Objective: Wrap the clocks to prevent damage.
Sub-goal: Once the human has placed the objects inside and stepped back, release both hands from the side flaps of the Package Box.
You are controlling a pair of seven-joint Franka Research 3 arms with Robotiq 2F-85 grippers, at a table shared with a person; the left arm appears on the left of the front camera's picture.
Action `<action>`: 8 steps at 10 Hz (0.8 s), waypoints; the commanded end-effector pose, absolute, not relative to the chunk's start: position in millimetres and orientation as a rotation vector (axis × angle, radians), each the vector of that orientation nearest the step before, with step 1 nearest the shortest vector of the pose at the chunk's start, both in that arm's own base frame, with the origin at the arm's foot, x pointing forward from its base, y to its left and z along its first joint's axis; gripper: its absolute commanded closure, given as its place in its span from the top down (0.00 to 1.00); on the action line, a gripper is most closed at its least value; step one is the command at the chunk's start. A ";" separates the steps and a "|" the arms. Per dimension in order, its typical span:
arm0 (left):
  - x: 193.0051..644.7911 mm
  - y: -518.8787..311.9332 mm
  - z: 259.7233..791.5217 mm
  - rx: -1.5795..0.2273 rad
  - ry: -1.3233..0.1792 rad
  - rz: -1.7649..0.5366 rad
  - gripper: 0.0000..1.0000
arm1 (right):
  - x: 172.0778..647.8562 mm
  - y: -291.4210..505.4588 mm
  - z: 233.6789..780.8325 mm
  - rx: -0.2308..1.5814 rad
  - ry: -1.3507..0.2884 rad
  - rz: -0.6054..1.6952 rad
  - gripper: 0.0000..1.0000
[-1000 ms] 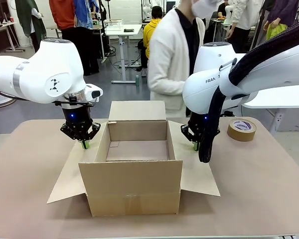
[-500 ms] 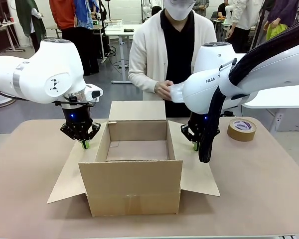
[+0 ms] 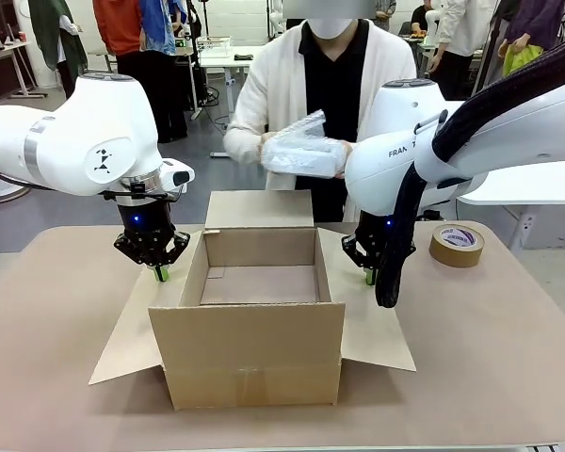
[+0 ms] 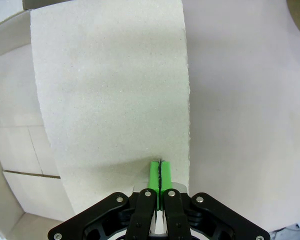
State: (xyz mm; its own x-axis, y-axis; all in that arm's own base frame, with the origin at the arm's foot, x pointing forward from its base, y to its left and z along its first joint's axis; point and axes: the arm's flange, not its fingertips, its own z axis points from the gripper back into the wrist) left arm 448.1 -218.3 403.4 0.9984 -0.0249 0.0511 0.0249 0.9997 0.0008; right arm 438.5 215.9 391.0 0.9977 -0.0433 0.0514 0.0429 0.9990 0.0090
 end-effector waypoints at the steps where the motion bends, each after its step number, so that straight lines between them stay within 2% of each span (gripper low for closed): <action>1: 447.6 -218.3 402.3 0.010 -0.050 -0.027 0.00 | 437.2 218.2 390.7 0.000 -0.055 -0.056 0.01; 8: 447.6 -218.3 402.3 0.010 -0.050 -0.027 0.00 | 437.2 218.2 390.7 0.000 -0.055 -0.056 0.01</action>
State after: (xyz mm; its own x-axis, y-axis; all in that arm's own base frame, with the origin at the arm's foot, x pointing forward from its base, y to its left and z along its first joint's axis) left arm 448.1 -218.3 403.4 0.9984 -0.0249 0.0511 0.0249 0.9997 0.0008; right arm 438.5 215.9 391.0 0.9977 -0.0433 0.0514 0.0429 0.9990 0.0090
